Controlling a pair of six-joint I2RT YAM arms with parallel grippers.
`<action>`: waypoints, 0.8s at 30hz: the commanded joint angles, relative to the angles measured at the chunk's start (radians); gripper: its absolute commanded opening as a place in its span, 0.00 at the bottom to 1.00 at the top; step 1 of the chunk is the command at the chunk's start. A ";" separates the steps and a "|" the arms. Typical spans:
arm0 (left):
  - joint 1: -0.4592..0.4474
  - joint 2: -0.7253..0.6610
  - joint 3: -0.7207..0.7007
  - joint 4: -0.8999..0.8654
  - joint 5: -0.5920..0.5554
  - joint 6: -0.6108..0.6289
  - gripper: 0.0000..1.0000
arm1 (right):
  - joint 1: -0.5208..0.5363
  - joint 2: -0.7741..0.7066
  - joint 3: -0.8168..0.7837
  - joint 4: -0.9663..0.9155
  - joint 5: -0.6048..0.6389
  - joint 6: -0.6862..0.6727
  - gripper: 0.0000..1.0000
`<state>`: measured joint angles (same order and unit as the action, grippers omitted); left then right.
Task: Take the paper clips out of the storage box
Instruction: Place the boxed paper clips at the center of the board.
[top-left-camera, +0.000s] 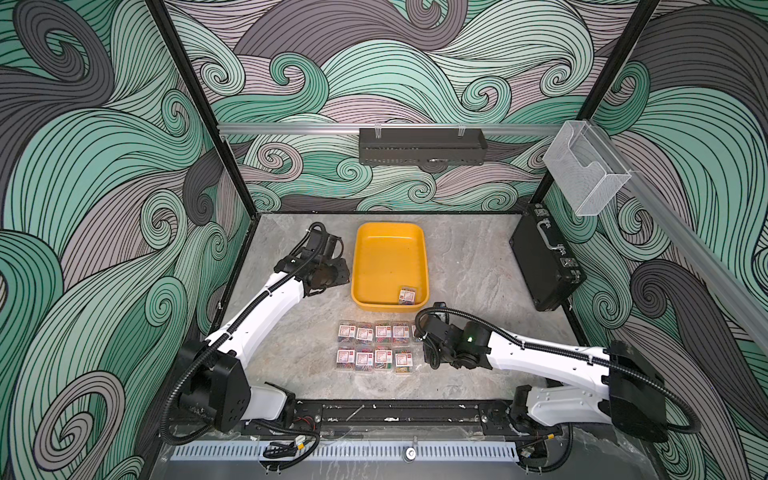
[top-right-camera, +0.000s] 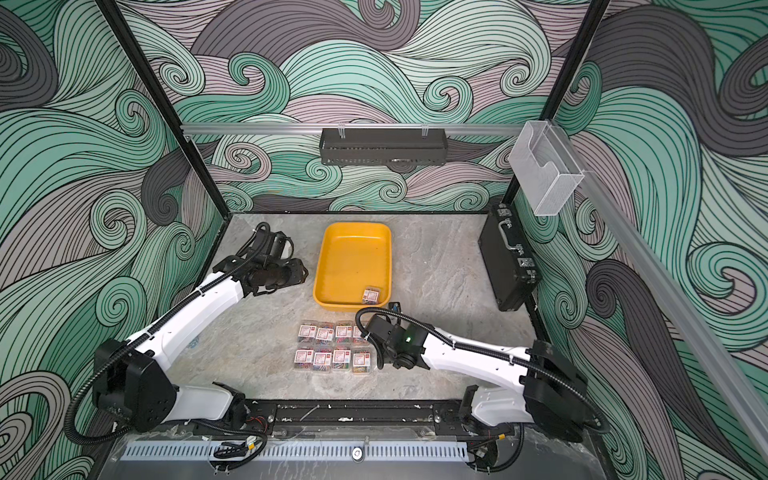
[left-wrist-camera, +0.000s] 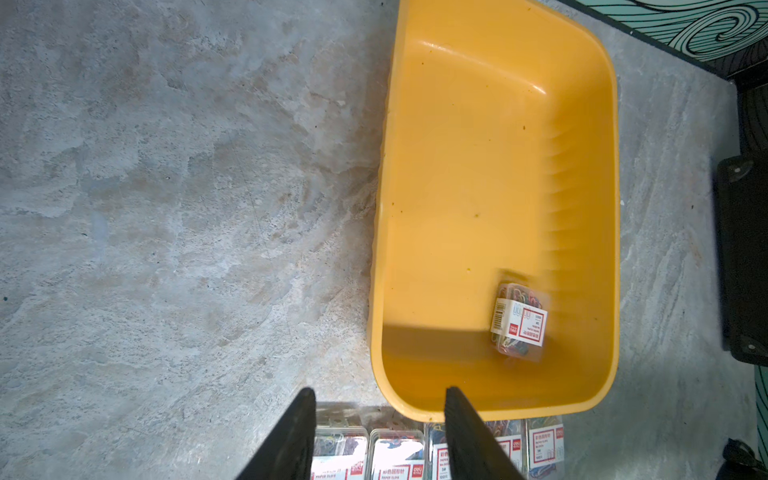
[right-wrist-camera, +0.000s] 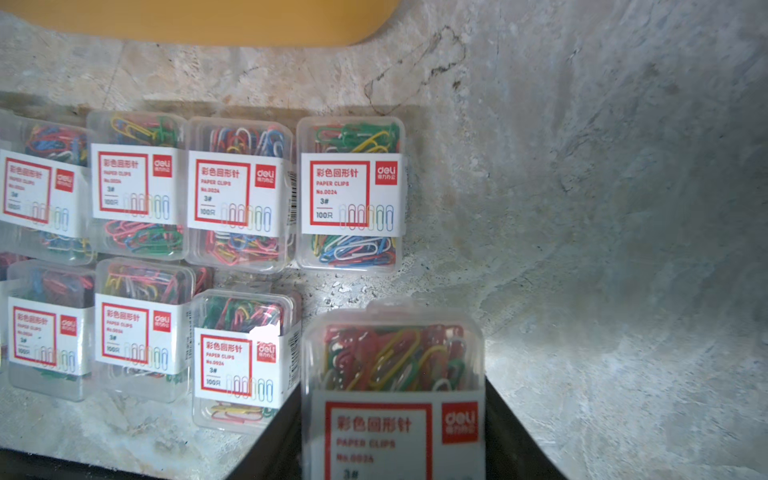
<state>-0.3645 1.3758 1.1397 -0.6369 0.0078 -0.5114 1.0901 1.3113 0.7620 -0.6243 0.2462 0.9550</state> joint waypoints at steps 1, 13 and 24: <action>-0.005 0.014 0.029 -0.037 -0.008 0.010 0.49 | 0.007 0.031 -0.014 0.093 -0.031 0.042 0.53; -0.007 0.005 0.024 -0.048 -0.009 0.016 0.49 | 0.007 0.142 -0.032 0.174 -0.094 0.054 0.55; -0.007 0.011 0.028 -0.047 -0.004 0.013 0.49 | 0.007 0.107 -0.038 0.135 -0.075 0.060 0.67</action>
<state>-0.3664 1.3846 1.1397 -0.6441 0.0082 -0.5072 1.0912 1.4456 0.7311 -0.4648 0.1551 1.0035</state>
